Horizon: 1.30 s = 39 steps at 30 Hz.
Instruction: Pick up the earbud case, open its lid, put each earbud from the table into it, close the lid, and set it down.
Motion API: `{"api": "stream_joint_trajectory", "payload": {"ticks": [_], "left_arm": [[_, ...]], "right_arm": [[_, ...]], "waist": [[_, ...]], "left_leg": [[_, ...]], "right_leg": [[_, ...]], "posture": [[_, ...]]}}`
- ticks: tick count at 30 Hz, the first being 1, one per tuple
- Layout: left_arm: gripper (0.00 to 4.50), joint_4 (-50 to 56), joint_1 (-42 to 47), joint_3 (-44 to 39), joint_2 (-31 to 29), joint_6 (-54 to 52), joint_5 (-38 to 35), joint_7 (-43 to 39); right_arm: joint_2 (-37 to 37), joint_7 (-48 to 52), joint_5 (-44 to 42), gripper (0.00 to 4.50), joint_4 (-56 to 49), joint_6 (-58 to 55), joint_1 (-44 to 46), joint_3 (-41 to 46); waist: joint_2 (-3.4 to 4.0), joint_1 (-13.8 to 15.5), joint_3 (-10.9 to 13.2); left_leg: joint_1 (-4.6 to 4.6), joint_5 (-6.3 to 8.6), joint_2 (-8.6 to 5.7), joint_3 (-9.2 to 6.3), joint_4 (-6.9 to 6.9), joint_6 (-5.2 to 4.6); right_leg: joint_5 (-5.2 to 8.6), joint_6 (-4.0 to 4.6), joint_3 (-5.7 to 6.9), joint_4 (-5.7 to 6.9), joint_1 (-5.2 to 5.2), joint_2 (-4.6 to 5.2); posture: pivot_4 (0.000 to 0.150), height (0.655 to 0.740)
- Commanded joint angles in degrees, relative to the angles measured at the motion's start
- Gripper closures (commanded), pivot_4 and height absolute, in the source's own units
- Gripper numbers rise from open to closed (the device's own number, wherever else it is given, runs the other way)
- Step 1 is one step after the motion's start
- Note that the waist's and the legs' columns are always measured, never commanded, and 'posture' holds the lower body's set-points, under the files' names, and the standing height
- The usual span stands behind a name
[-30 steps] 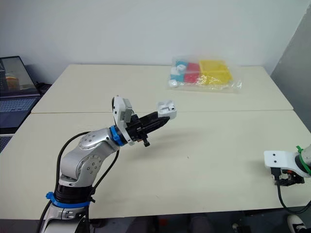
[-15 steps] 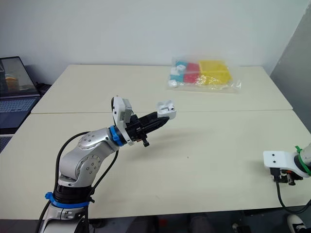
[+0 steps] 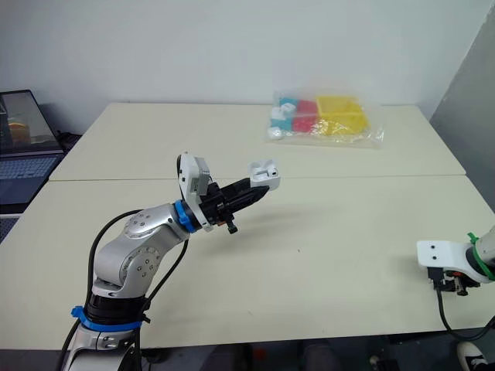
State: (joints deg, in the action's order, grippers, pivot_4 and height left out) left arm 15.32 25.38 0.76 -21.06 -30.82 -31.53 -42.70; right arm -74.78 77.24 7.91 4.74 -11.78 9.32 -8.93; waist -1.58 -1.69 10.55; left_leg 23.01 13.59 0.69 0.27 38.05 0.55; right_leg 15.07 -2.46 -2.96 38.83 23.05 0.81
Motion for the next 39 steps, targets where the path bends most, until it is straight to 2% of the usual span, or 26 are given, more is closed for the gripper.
{"api": "stream_joint_trajectory", "payload": {"ticks": [1,5,9,19,21,25,31,35,39], "left_arm": [[3.75,2.11,0.69,-0.49,-0.22,0.58,-0.94,-0.09],[3.75,2.01,0.83,-0.53,-0.19,0.54,-0.93,-0.04],[3.75,1.99,0.79,-0.67,-0.45,0.56,-0.91,-0.20],[3.75,1.69,0.74,-0.60,-0.47,0.90,-0.63,-0.38],[3.75,1.57,0.61,-0.53,-0.69,1.31,-0.35,-0.75],[3.75,0.65,0.91,-0.33,-0.78,2.12,0.16,-1.27],[3.75,-1.48,2.18,0.02,-0.31,3.40,0.68,-1.58],[3.75,-3.08,3.07,0.28,0.26,4.18,1.14,-2.08],[3.75,-4.08,4.10,0.15,0.88,4.46,1.22,-1.86]], "right_arm": [[-0.04,0.16,-0.35,2.87,-1.09,-0.27,-0.95,0.77],[0.11,0.19,-0.18,2.87,-0.64,-0.22,-0.97,0.73],[0.02,0.07,0.08,4.09,0.06,0.41,-0.93,0.75],[-0.36,0.63,-0.82,4.10,-2.05,0.63,-0.31,1.71],[-0.64,1.51,-1.84,4.10,-4.23,-0.47,0.34,2.40],[0.03,3.98,-8.32,4.10,-15.75,-8.30,6.22,5.25],[11.69,-0.57,-25.25,4.10,-27.48,-26.95,21.59,9.45],[24.49,-13.53,-33.89,4.10,-27.79,-39.51,31.25,15.62],[32.02,-23.10,-36.42,4.10,-29.27,-41.88,33.16,19.97]], "waist": [[0.00,0.01,0.00],[0.00,0.01,0.00],[-0.02,-0.01,0.00],[-0.02,-0.02,0.01],[-0.01,-0.04,0.01],[0.02,-0.22,0.01],[-0.05,0.00,0.04],[-0.09,0.14,0.06],[-0.09,0.57,0.05]], "left_leg": [[0.00,0.00,0.00,0.00,0.00,0.00],[0.00,0.00,0.00,-0.01,0.00,0.00],[0.00,0.00,0.00,0.01,0.01,0.00],[-0.08,0.00,0.00,0.00,0.01,0.00],[-0.08,0.00,0.00,0.00,0.01,0.00],[-0.08,0.00,0.00,0.02,0.00,0.00],[-0.01,0.00,0.07,-0.19,0.00,0.01],[0.12,0.00,-0.01,-0.16,-0.02,0.01],[0.39,0.00,-0.05,-0.34,0.00,0.01]], "right_leg": [[0.00,0.00,0.00,0.00,0.00,0.00],[0.00,0.00,0.01,0.00,0.00,0.00],[0.00,0.00,-0.01,-0.01,-0.01,0.00],[0.00,0.00,0.00,-0.01,-0.10,0.00],[0.00,0.00,-0.01,-0.01,-0.10,0.00],[0.00,0.00,-0.08,0.05,-0.03,-0.02],[-0.02,0.03,0.02,0.01,-0.04,-0.17],[-0.10,0.16,0.05,-0.06,0.04,-0.02],[-0.20,0.32,0.27,-0.14,0.17,0.05]], "posture": [[0.150,0.7400],[0.150,0.7400],[0.150,0.7400],[0.150,0.7400],[0.150,0.7400],[0.150,0.7400],[0.150,0.7400],[0.150,0.7400],[0.150,0.7400]]}}
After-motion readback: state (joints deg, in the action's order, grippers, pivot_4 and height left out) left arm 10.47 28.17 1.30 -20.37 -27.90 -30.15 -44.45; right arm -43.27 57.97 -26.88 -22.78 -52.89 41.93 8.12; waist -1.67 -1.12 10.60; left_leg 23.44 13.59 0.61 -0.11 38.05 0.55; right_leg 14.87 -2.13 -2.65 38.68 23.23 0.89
